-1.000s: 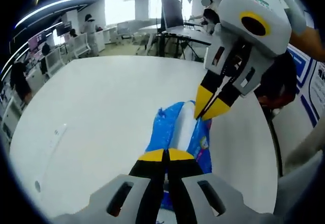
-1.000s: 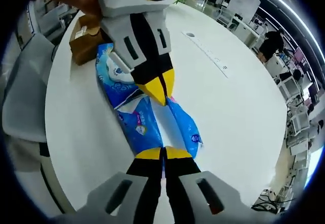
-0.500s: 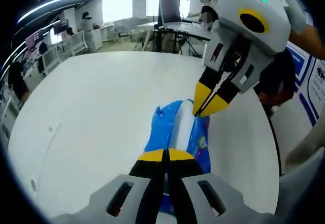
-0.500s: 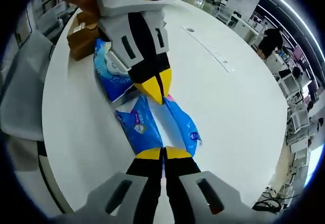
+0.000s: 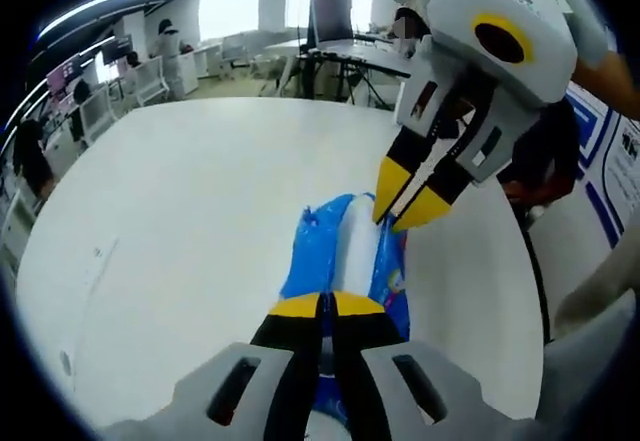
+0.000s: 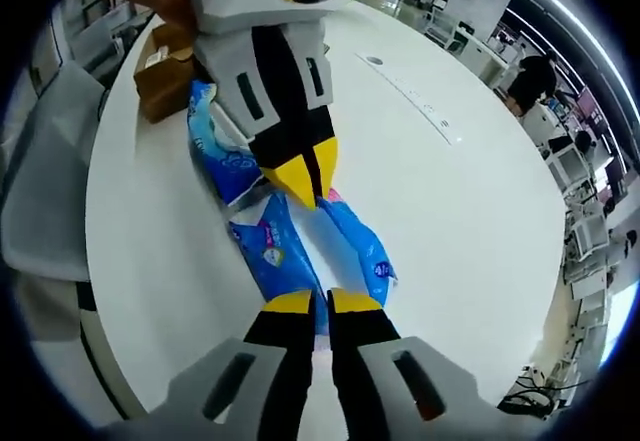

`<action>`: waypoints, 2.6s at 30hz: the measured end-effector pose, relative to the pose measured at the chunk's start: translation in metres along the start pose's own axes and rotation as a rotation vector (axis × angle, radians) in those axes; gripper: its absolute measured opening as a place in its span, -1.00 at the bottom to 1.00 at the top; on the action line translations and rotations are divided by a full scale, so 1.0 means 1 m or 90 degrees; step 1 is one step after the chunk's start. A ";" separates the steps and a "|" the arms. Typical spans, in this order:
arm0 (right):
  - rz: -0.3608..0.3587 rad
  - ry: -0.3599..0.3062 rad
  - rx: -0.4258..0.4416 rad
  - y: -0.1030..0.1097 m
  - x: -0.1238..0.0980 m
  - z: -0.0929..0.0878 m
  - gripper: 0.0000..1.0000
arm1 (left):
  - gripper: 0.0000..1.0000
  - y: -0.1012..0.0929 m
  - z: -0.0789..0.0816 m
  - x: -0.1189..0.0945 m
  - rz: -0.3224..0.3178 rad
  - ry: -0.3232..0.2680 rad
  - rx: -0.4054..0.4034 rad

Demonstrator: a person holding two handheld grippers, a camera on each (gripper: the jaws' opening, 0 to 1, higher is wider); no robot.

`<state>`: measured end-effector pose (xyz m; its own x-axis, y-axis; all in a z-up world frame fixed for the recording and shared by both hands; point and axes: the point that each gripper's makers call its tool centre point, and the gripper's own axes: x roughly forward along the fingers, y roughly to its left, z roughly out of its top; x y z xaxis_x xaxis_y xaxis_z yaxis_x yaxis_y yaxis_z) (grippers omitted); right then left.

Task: Operate the shoe box by opening the lid, removing the specified soft item, and placing it in the target area until the item is outside and the box remains undamaged.

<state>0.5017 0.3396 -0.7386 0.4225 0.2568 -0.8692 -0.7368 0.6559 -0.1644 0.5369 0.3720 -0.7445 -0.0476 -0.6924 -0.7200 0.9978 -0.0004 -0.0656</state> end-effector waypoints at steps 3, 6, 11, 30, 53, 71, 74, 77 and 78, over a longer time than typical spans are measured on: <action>-0.002 -0.005 0.000 0.000 -0.004 0.004 -0.90 | -0.96 0.002 0.004 -0.003 0.007 -0.007 0.005; -0.006 -0.005 -0.001 0.000 -0.008 0.007 -0.89 | -0.95 0.005 0.007 -0.006 0.017 -0.013 0.014; -0.015 -0.010 0.001 0.000 -0.019 0.012 -0.87 | -0.95 0.009 0.012 -0.014 0.031 -0.021 0.016; -0.017 -0.035 -0.018 0.026 -0.050 0.051 -0.73 | -0.76 0.011 0.002 -0.089 0.068 -0.048 -0.009; 0.075 -0.083 -0.101 0.091 -0.057 0.123 -0.34 | -0.21 -0.013 -0.047 -0.204 0.128 -0.085 -0.069; 0.142 -0.107 -0.149 0.134 -0.042 0.173 -0.24 | -0.10 -0.006 -0.116 -0.273 0.204 -0.085 -0.144; 0.156 -0.110 -0.157 0.143 -0.036 0.182 -0.22 | -0.05 -0.005 -0.127 -0.284 0.219 -0.088 -0.158; 0.166 -0.117 -0.160 0.149 -0.030 0.191 -0.21 | -0.01 -0.005 -0.142 -0.296 0.236 -0.093 -0.179; 0.170 -0.119 -0.162 0.152 -0.027 0.195 -0.21 | 0.01 -0.005 -0.146 -0.298 0.239 -0.092 -0.184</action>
<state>0.4811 0.5705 -0.6492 0.2702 0.5343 -0.8010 -0.9307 0.3579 -0.0753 0.5395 0.6842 -0.6304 0.3396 -0.6998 -0.6285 0.8907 0.4539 -0.0241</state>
